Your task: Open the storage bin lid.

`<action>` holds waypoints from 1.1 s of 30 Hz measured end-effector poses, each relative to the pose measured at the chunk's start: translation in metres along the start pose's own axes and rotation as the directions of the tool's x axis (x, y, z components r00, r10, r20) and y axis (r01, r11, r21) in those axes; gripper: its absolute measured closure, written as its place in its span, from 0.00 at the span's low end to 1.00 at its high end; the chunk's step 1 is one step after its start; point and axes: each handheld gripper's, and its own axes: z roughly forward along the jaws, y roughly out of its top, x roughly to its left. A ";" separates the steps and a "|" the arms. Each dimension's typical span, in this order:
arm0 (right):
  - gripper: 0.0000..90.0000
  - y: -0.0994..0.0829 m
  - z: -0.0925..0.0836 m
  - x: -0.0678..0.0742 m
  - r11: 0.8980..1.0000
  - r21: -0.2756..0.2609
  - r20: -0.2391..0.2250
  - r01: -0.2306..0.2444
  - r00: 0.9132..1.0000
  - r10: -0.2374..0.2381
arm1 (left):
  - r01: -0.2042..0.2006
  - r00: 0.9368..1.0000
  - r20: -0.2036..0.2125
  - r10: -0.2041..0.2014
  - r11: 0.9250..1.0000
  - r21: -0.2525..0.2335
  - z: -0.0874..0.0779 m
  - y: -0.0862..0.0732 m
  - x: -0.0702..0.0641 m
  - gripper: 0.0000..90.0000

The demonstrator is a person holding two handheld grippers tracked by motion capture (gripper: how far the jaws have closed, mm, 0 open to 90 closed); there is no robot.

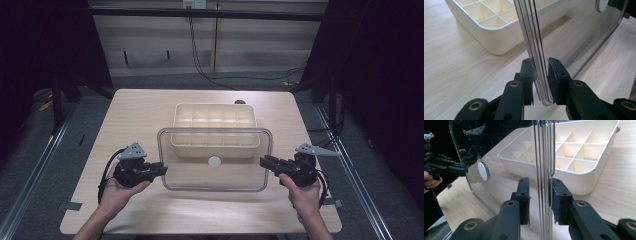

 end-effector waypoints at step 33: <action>0.78 -0.048 -0.005 0.012 0.995 0.092 -0.006 -0.029 1.000 0.029 | 0.013 0.999 0.047 -0.016 0.998 0.068 -0.006 -0.042 -0.023 0.82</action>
